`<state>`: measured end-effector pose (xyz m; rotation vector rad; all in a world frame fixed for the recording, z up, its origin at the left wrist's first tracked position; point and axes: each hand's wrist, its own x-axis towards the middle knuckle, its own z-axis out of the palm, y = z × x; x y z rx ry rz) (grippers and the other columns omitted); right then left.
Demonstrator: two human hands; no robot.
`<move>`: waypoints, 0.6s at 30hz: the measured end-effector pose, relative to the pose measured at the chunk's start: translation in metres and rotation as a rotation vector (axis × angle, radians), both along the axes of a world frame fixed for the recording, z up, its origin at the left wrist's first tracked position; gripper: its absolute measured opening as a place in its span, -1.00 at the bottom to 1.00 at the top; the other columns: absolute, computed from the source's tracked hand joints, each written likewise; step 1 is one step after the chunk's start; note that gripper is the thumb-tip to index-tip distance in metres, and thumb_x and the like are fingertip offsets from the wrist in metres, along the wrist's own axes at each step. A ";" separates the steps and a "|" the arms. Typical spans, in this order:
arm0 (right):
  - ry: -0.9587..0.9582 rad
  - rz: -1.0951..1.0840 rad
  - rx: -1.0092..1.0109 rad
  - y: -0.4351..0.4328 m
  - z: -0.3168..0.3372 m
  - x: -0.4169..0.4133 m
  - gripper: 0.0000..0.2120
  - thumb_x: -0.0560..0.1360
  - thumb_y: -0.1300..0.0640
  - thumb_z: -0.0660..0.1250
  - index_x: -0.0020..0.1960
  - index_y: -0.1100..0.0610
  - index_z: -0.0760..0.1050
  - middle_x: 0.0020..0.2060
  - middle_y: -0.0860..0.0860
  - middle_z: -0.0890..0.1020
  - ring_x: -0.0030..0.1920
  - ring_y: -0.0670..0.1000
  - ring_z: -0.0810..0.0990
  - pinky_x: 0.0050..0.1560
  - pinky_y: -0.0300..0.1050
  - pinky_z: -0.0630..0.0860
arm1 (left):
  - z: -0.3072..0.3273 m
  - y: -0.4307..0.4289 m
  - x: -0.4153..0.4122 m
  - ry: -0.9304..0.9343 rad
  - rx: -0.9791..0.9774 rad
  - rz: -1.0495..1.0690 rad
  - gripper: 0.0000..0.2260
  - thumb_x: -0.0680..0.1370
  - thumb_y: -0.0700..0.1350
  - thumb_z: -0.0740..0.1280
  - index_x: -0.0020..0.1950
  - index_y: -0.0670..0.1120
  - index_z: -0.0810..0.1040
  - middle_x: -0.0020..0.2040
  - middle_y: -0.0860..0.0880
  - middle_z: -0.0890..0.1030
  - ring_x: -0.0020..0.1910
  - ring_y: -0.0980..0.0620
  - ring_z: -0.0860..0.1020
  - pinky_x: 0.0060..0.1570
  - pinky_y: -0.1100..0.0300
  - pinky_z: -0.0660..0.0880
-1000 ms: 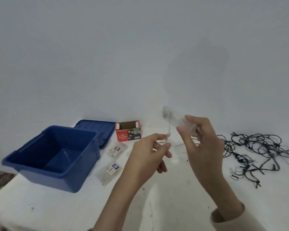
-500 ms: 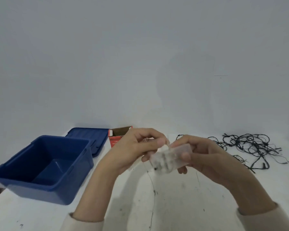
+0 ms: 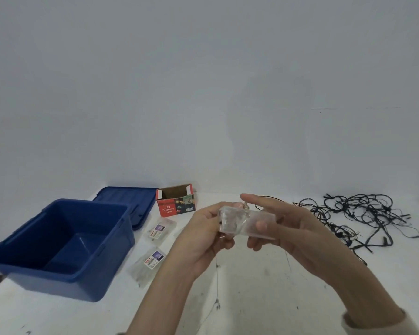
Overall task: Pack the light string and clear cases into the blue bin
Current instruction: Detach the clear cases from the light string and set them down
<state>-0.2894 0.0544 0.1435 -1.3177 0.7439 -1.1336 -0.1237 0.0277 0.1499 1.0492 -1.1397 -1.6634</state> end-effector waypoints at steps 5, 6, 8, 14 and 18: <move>0.015 -0.049 -0.003 -0.001 -0.004 0.001 -0.45 0.22 -0.03 0.57 0.17 0.12 0.59 -0.11 0.25 0.64 -0.22 0.18 0.64 -0.11 -0.11 0.55 | 0.000 0.000 0.002 0.012 0.075 -0.041 -0.78 0.55 -0.24 0.25 -0.27 -0.08 0.57 -0.53 0.04 0.36 -0.62 0.17 0.24 -0.62 0.39 0.20; 0.009 -0.060 -0.015 -0.001 -0.005 0.002 -0.49 0.26 0.01 0.55 0.17 0.10 0.58 -0.12 0.25 0.64 -0.22 0.19 0.64 -0.12 -0.11 0.56 | -0.001 -0.001 0.003 0.015 0.089 -0.039 -0.77 0.55 -0.25 0.24 -0.28 -0.08 0.56 -0.53 0.04 0.35 -0.62 0.17 0.24 -0.63 0.39 0.19; 0.015 -0.091 -0.031 0.000 -0.005 0.002 -0.54 0.35 0.15 0.47 0.24 0.01 0.53 -0.21 0.20 0.63 -0.22 0.20 0.64 -0.12 -0.11 0.56 | -0.003 -0.001 0.003 0.021 0.108 -0.041 -0.75 0.54 -0.30 0.21 -0.28 -0.09 0.54 -0.54 0.04 0.32 -0.63 0.18 0.23 -0.65 0.40 0.17; 0.188 -0.131 -0.078 -0.001 -0.003 0.001 -0.68 0.39 0.17 0.37 0.13 0.00 0.61 -0.19 0.18 0.67 -0.22 0.17 0.65 -0.03 0.03 0.57 | -0.006 -0.003 0.003 0.005 0.112 -0.066 -0.64 0.53 -0.35 0.17 -0.39 -0.06 0.53 -0.55 0.05 0.29 -0.64 0.19 0.21 -0.65 0.40 0.12; 0.142 -0.171 -0.084 -0.003 -0.001 0.001 -0.74 0.37 0.18 0.37 0.04 0.08 0.66 -0.20 0.25 0.66 -0.27 0.15 0.65 -0.12 -0.06 0.57 | -0.007 -0.003 0.002 -0.072 0.035 -0.084 -0.75 0.54 -0.33 0.17 -0.28 -0.09 0.47 -0.52 0.05 0.35 -0.61 0.17 0.24 -0.63 0.37 0.16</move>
